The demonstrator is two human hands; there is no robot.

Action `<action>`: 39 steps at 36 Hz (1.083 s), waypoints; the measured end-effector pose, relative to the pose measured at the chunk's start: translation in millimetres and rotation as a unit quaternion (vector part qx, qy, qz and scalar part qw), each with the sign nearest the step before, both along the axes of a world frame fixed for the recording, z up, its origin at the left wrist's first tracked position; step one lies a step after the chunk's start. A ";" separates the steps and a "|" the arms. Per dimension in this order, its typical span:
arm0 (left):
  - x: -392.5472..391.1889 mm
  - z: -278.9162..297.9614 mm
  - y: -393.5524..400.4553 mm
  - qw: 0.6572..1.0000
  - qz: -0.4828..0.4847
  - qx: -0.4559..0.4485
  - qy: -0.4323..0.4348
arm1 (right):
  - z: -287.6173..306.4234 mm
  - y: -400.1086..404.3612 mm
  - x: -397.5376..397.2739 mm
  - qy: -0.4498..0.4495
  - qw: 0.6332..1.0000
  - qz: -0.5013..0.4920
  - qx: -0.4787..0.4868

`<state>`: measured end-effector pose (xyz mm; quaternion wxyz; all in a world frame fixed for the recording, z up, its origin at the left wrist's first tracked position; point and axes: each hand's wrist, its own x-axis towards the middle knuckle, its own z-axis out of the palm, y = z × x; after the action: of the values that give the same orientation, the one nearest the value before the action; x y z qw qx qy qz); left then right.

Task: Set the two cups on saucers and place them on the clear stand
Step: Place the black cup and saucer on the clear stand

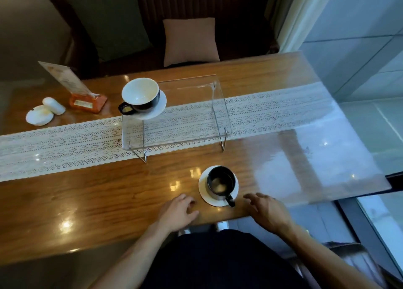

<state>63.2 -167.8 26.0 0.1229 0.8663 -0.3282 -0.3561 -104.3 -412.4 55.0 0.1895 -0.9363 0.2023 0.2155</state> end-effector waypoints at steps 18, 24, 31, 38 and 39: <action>-17.6 -9.8 -52.7 0.941 0.309 -0.093 0.099 | -24.7 -18.6 59.0 -0.012 0.979 -0.116 0.166; -26.4 -16.1 -60.3 0.905 0.389 -0.127 0.114 | -29.1 -24.7 62.2 -0.013 0.948 -0.202 0.247; -27.9 -18.3 -63.2 0.886 0.423 -0.135 0.135 | -35.0 -22.6 61.0 -0.013 0.930 -0.242 0.277; -24.6 -14.4 -56.3 0.883 0.420 -0.145 0.152 | -38.0 -20.5 57.0 -0.021 0.929 -0.245 0.278; -23.6 -12.2 -55.3 0.884 0.417 -0.146 0.153 | -37.5 -20.6 56.5 -0.023 0.927 -0.246 0.281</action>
<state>39.6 -223.1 13.8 0.4334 0.8305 0.0381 -0.3479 -47.8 -433.0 17.5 0.4966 -0.7703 0.3532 0.1880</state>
